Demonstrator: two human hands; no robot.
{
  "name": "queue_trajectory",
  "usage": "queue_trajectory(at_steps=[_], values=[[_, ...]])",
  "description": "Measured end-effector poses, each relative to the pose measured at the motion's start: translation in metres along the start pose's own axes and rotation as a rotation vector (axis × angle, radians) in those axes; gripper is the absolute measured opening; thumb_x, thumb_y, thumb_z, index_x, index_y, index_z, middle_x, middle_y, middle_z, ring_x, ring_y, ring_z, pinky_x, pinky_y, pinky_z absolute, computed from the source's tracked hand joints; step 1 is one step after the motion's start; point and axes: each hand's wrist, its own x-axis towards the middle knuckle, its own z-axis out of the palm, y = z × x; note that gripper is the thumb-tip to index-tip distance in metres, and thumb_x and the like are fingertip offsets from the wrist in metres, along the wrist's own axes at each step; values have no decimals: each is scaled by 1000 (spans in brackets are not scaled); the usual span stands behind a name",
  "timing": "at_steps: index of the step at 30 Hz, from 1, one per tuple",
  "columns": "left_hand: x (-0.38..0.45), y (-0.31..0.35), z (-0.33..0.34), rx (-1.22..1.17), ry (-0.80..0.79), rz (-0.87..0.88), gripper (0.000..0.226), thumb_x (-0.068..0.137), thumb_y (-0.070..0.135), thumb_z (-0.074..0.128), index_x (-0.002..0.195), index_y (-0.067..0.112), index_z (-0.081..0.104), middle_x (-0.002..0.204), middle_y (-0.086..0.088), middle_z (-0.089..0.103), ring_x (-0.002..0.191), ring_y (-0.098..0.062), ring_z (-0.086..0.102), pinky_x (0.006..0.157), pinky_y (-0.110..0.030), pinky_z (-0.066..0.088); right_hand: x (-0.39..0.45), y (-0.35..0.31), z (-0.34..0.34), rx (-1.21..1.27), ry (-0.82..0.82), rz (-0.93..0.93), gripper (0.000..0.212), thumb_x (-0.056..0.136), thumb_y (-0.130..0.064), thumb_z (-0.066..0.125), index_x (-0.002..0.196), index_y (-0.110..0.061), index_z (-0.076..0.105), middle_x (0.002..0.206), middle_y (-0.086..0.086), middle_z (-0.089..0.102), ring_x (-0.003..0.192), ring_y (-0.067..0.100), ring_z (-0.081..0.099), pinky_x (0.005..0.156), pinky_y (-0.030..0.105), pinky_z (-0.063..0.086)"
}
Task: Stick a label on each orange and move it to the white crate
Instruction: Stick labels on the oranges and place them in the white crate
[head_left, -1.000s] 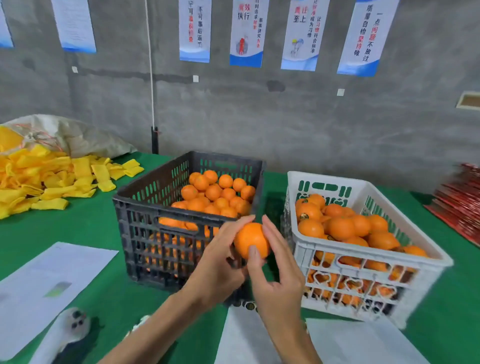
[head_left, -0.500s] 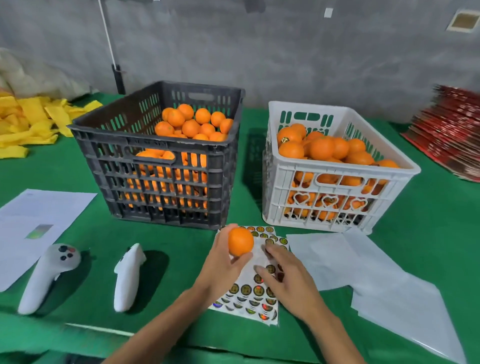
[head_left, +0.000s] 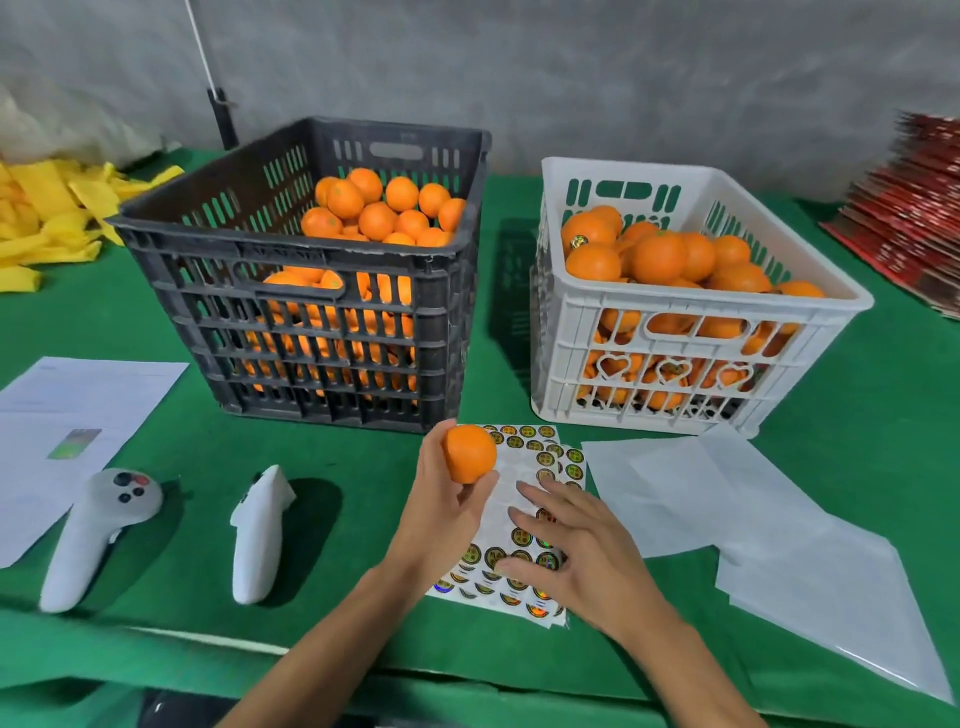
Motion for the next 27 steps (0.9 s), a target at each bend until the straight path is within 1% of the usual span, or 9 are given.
queue_trajectory(at_steps=[3, 8, 11, 13, 15, 18, 20, 24, 27], values=[[0, -3, -5, -30, -6, -21, 69, 93, 42, 73, 144, 55, 27, 121, 36, 48, 103, -3, 70, 78, -13, 55, -2, -3, 4, 75, 104, 2, 53, 94, -70, 50, 131, -36, 68, 153, -19, 45, 149, 6, 31, 123, 36, 27], [-3, 0, -4, -22, -55, -13, 70, 93, 44, 72, 146, 50, 27, 121, 38, 45, 106, 0, 67, 84, -8, 51, -2, -7, 8, 16, 253, -88, 24, 95, -42, 69, 112, -29, 79, 132, -12, 67, 131, 14, 57, 110, 38, 46], [-4, 0, -5, -8, -60, -17, 71, 93, 43, 73, 147, 50, 27, 126, 33, 44, 106, 3, 66, 83, -7, 50, 1, -9, 3, 429, 241, 132, 15, 96, -35, 67, 101, -32, 81, 120, -21, 71, 123, 0, 59, 109, 24, 43], [-5, 3, -6, 10, -55, -19, 72, 92, 44, 75, 146, 51, 29, 130, 25, 46, 104, 4, 66, 78, -12, 55, 11, -11, -7, 715, 326, 326, 14, 97, -29, 67, 92, -32, 80, 104, -23, 75, 106, 0, 67, 97, 20, 51], [-5, 7, -6, 51, -48, -13, 72, 89, 45, 79, 144, 54, 32, 130, 26, 48, 104, 5, 65, 75, -14, 55, 26, -13, -20, 686, 521, 398, 14, 97, -28, 67, 91, -37, 76, 96, -23, 74, 95, 0, 68, 86, 21, 54], [0, 19, -3, 58, -46, 34, 72, 86, 38, 83, 138, 59, 38, 128, 33, 49, 109, 6, 62, 80, -9, 52, 51, -31, -33, 458, 728, 285, 12, 97, -29, 67, 102, -26, 77, 104, -19, 72, 102, 3, 63, 88, 26, 52], [2, 32, 0, 47, -22, 71, 69, 84, 34, 81, 136, 58, 43, 129, 29, 54, 115, 1, 61, 87, -15, 54, 62, -48, -33, 381, 751, 198, 13, 97, -29, 68, 105, -26, 78, 107, -19, 71, 106, 3, 60, 90, 27, 51], [4, 45, -4, 26, 45, 132, 63, 83, 31, 75, 130, 62, 48, 125, 27, 59, 119, -1, 61, 92, -18, 53, 58, -67, -30, 416, 606, 65, 25, 101, -35, 62, 125, -40, 69, 126, -31, 61, 122, -5, 54, 102, 17, 43], [8, 47, -9, 150, 58, 188, 69, 93, 15, 69, 127, 69, 42, 129, 35, 52, 122, 4, 55, 94, -9, 47, 53, -68, -24, 222, 447, 33, 47, 102, -54, 51, 148, -45, 43, 153, -32, 34, 141, -6, 35, 111, 9, 24]])
